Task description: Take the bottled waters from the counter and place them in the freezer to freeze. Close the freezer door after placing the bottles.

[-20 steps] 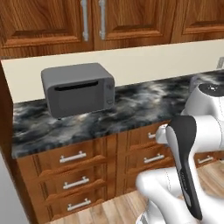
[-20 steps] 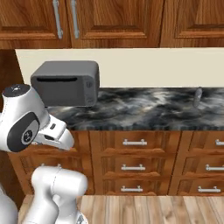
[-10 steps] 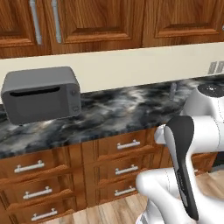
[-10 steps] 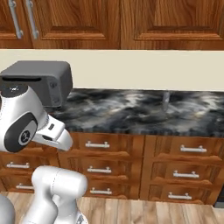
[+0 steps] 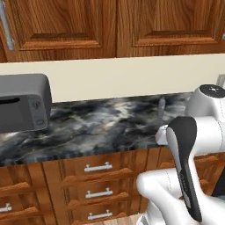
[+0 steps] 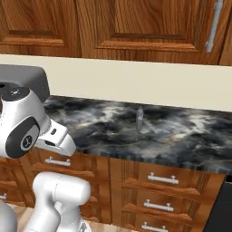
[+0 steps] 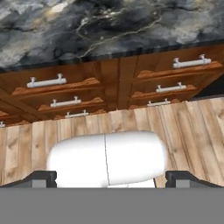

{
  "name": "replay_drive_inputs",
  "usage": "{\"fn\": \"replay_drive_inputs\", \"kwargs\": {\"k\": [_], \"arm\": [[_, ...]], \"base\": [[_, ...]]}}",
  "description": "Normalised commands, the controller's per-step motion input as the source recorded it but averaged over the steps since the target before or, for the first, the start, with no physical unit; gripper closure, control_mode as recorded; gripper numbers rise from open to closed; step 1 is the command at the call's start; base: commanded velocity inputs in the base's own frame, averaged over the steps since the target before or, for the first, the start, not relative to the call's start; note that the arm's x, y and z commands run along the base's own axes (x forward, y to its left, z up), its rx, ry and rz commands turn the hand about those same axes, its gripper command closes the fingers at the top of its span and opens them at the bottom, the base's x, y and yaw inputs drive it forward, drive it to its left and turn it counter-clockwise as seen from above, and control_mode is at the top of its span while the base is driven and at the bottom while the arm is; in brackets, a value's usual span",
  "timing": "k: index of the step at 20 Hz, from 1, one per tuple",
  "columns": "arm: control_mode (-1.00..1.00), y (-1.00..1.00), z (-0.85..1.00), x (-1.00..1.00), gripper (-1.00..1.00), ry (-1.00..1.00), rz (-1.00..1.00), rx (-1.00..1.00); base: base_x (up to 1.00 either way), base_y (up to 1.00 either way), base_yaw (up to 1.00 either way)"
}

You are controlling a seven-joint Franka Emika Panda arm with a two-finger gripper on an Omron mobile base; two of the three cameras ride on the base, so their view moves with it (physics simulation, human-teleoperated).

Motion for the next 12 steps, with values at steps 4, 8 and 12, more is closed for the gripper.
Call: {"fn": "replay_drive_inputs", "kwargs": {"k": [4, 8, 12], "arm": [[1.00, 0.00, 0.00, 0.00, -1.00, 0.00, 0.00, 0.00], [1.00, 0.00, 0.00, 0.00, -1.00, 0.00, 0.00, 0.00], [1.00, 0.00, 0.00, 0.00, -1.00, 0.00, 0.00, 0.00]], "base": [[0.54, -0.44, 0.18], [0.60, 0.11, 0.00], [0.37, 0.36, -0.01]]}}
